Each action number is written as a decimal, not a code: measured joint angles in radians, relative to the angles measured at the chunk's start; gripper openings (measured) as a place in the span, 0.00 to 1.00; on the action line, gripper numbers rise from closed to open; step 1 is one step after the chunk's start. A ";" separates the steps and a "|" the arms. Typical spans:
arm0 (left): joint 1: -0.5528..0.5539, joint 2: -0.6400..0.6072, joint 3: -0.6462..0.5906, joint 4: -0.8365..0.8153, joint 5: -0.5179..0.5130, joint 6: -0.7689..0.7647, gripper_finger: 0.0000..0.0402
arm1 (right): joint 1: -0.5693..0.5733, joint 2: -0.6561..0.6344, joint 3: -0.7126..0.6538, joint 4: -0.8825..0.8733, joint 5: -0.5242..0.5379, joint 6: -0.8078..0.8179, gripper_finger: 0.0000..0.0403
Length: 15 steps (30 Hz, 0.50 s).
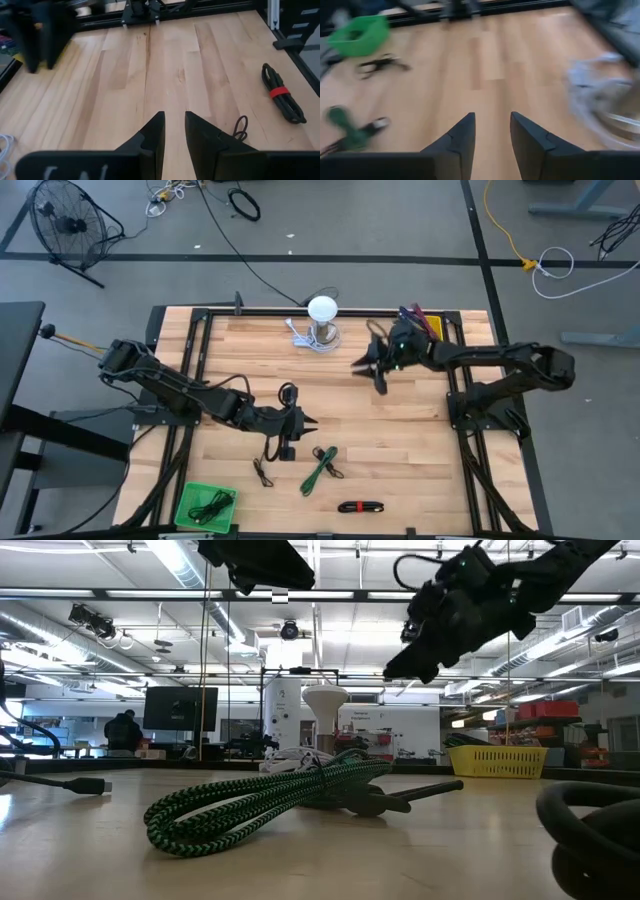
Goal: Pick & Place USB Port
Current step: Put the black USB cable into the green bin
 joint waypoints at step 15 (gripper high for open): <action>-0.006 -0.001 0.001 -0.209 0.189 -0.121 0.20 | 0.458 0.000 0.000 0.039 0.061 0.168 0.30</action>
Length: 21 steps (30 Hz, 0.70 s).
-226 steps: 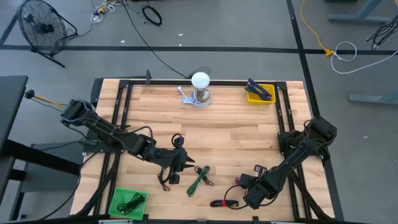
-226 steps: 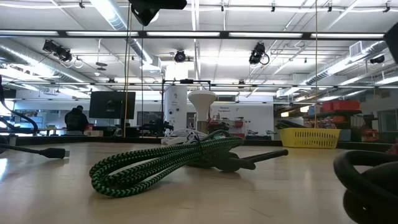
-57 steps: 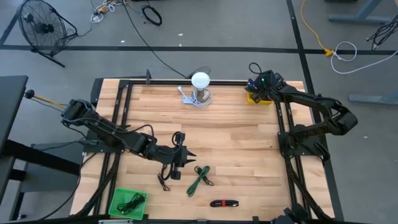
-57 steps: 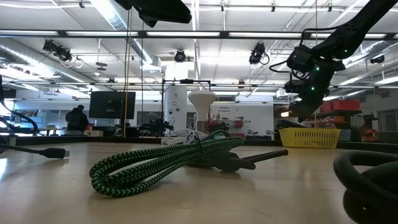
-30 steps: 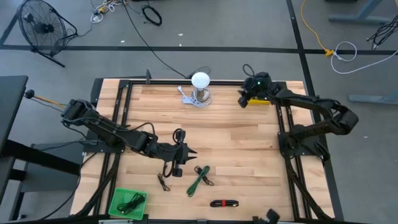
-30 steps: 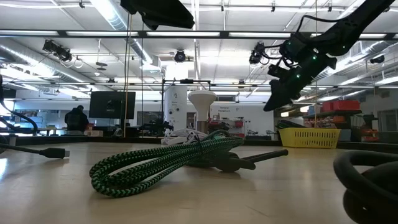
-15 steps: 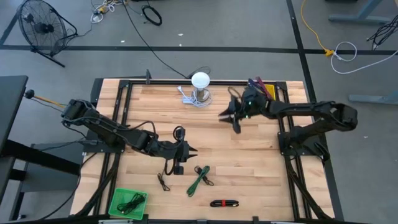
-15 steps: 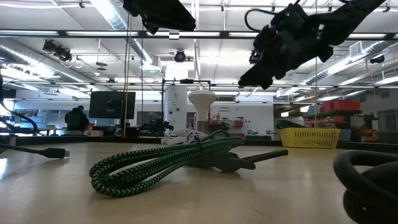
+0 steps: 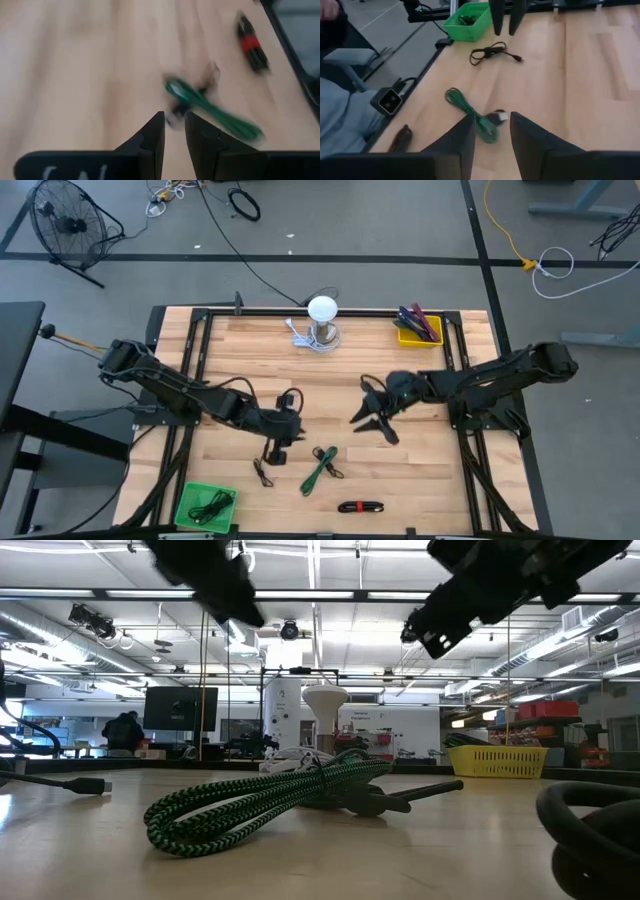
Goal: Pick & Place USB Port
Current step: Put the black USB cable into the green bin
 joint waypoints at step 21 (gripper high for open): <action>-0.258 0.000 -0.001 -0.302 0.190 -0.129 0.20 | 0.310 0.000 0.000 0.271 0.254 0.194 0.30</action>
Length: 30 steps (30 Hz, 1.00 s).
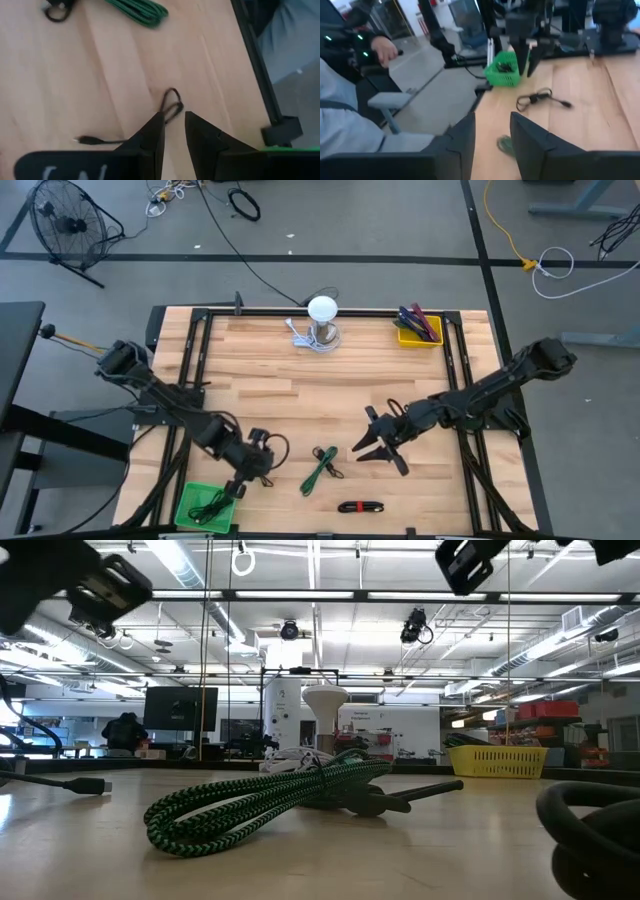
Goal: Pick & Place USB Port
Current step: Put the black USB cable into the green bin
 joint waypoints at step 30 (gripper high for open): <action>-0.062 0.031 -0.178 0.207 -0.133 -0.041 0.47 | 0.075 0.000 0.000 0.065 0.116 0.017 0.30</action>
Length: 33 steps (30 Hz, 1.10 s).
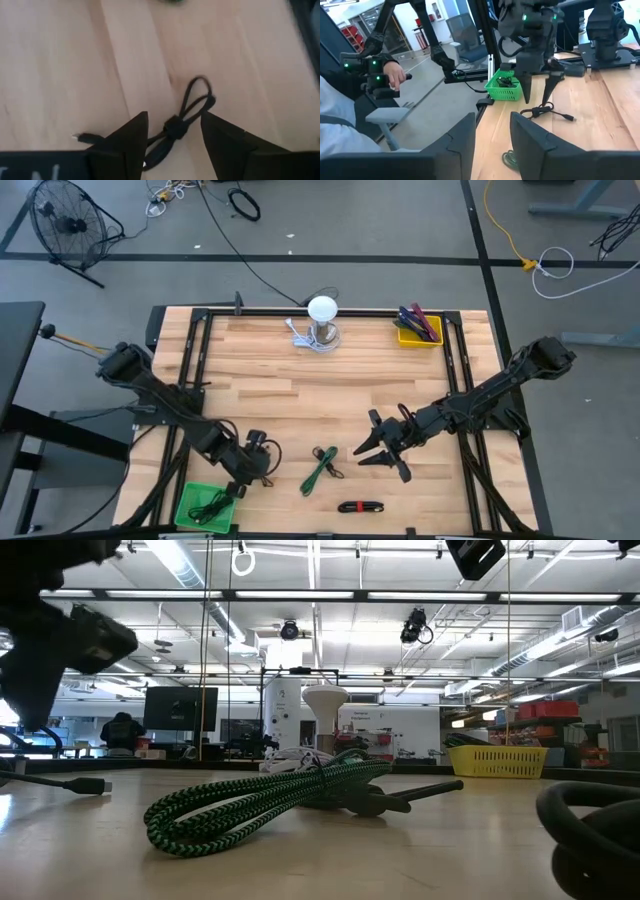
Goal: Pick & Place USB Port
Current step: Put the black USB cable into the green bin
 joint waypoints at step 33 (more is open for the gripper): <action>-0.016 0.209 0.253 -0.254 -0.052 -0.084 0.07 | 0.000 0.000 0.000 -0.010 0.000 0.000 0.30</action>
